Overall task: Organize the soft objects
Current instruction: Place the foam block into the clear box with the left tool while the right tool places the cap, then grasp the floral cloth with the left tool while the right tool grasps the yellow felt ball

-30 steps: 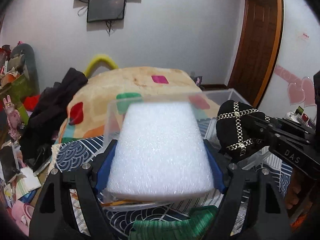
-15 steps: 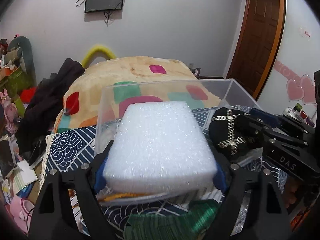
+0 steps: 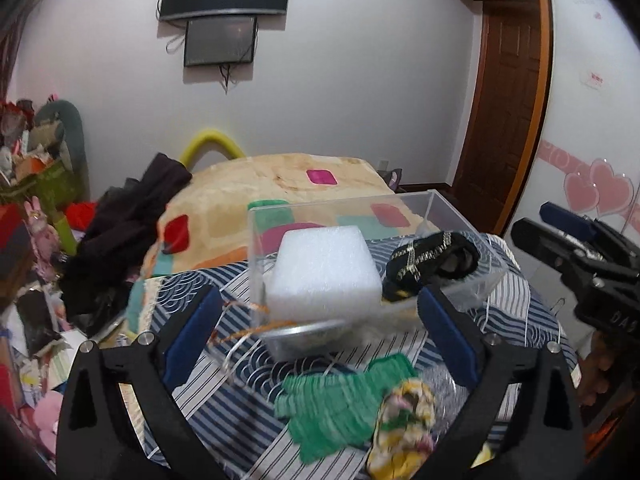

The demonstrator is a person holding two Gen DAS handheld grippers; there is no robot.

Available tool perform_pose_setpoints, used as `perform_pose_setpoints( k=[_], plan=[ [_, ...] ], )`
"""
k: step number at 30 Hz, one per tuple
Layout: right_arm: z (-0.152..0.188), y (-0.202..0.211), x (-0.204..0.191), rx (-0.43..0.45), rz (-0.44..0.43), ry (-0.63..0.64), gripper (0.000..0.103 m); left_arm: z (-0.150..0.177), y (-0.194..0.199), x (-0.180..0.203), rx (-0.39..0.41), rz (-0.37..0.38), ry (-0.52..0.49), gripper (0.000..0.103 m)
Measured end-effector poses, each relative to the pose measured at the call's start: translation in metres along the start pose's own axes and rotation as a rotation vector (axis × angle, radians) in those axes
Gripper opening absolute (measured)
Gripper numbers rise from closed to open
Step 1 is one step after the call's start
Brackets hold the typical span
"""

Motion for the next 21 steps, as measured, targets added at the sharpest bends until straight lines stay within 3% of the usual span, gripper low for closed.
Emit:
perform_pose_setpoints(
  k=[8, 12, 16, 21],
  plan=[
    [0.035, 0.015, -0.017, -0.035, -0.019, -0.016, 0.077, 0.047, 0.024, 0.006, -0.022, 0.03, -0.009, 0.101],
    [0.064, 0.008, -0.025, -0.103, -0.032, -0.042, 0.077, 0.074, 0.024, 0.014, -0.073, 0.039, -0.022, 0.083],
    [0.084, 0.006, -0.033, -0.161, -0.078, -0.068, 0.077, 0.093, 0.022, 0.02, -0.115, 0.071, -0.009, 0.075],
    [0.103, -0.002, -0.05, -0.223, -0.143, -0.041, 0.077, 0.12, 0.015, 0.023, -0.189, 0.096, 0.0, 0.058]
  ],
)
Point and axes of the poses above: each gripper's, at about its wrist camera, not at the fingertips, and y roughly against the way its jaws point, x to its right, z to its underside, the point moved 5 cm from there along -y, roughly the way its jaws point, and after that the axes turned 6 degrees about -x, right-handed, at the moved point
